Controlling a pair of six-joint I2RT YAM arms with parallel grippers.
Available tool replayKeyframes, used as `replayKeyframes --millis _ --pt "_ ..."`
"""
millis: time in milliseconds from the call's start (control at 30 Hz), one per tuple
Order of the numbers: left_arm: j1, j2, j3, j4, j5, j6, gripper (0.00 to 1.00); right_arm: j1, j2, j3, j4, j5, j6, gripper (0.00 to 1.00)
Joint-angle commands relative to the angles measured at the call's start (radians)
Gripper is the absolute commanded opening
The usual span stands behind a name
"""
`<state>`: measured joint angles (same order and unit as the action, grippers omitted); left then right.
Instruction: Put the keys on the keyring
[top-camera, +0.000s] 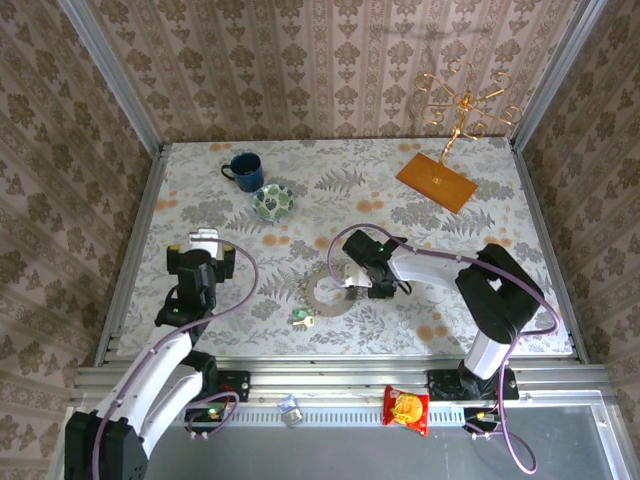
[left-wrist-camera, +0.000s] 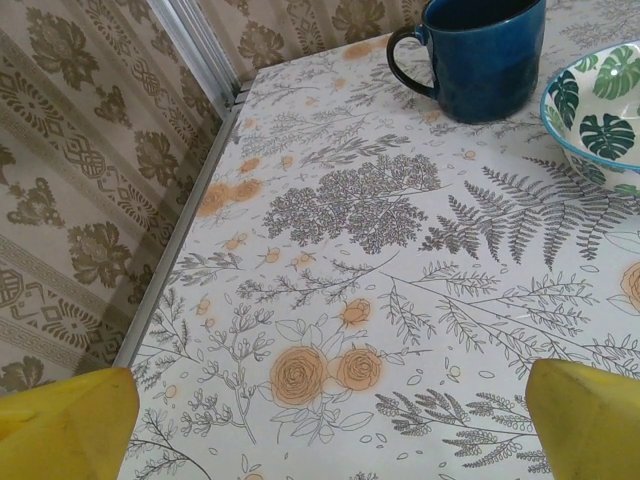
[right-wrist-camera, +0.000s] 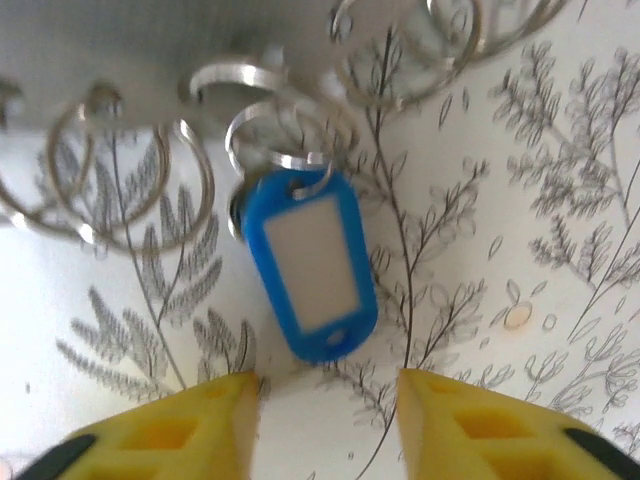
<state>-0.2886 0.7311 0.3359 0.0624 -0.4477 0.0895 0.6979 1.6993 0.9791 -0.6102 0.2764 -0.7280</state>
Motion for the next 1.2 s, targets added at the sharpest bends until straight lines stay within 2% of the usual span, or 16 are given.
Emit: replayKeyframes --millis 0,67,200,267,333,433,600,667,733,867,933,1000,1033,1067,1133,1167 --pt "0.026 0.006 -0.011 0.062 0.038 0.009 1.00 -0.053 -0.118 -0.022 -0.069 -0.077 0.032 0.51" --pt "0.054 0.019 -0.016 0.091 0.064 0.000 1.00 -0.128 -0.219 -0.034 -0.010 -0.192 0.107 0.67" --pt "0.105 0.079 -0.041 0.194 0.112 -0.010 1.00 -0.376 -0.380 -0.156 0.355 -0.359 0.372 0.84" --pt "0.119 0.125 -0.055 0.255 0.129 -0.001 1.00 -0.491 -0.389 -0.231 0.554 -0.395 0.521 0.87" --pt "0.130 0.178 -0.063 0.307 0.138 0.014 1.00 -0.569 -0.372 -0.318 0.762 -0.386 0.626 1.00" --pt "0.149 0.243 -0.092 0.421 0.156 0.025 1.00 -0.592 -0.316 -0.457 1.090 -0.317 0.645 1.00" --pt "0.217 0.364 -0.123 0.626 0.252 -0.014 1.00 -0.617 -0.258 -0.510 1.267 -0.333 0.635 1.00" --pt "0.222 0.418 -0.104 0.662 0.285 -0.006 1.00 -0.633 -0.274 -0.538 1.302 -0.352 0.646 1.00" --pt "0.226 0.490 -0.111 0.789 0.313 0.002 1.00 -0.658 -0.273 -0.558 1.338 -0.387 0.664 1.00" --pt "0.229 0.682 -0.101 1.024 0.388 0.009 1.00 -0.699 -0.146 -0.656 1.674 -0.420 0.712 1.00" --pt "0.229 0.775 -0.091 1.087 0.396 0.006 1.00 -0.699 -0.189 -0.630 1.535 -0.423 0.700 1.00" --pt "0.228 0.876 -0.088 1.209 0.375 0.019 1.00 -0.707 -0.166 -0.614 1.552 -0.418 0.717 1.00" --pt "0.229 0.842 -0.079 1.134 0.358 0.000 1.00 -0.711 -0.179 -0.583 1.468 -0.408 0.725 1.00" --pt "0.236 0.814 -0.050 1.025 0.331 -0.030 1.00 -0.716 -0.167 -0.583 1.489 -0.394 0.739 1.00" --pt "0.238 0.839 -0.002 0.991 0.248 -0.041 1.00 -0.719 -0.174 -0.574 1.461 -0.353 0.755 1.00" --pt "0.238 0.823 0.028 0.899 0.246 -0.056 1.00 -0.719 -0.167 -0.575 1.476 -0.353 0.758 1.00"
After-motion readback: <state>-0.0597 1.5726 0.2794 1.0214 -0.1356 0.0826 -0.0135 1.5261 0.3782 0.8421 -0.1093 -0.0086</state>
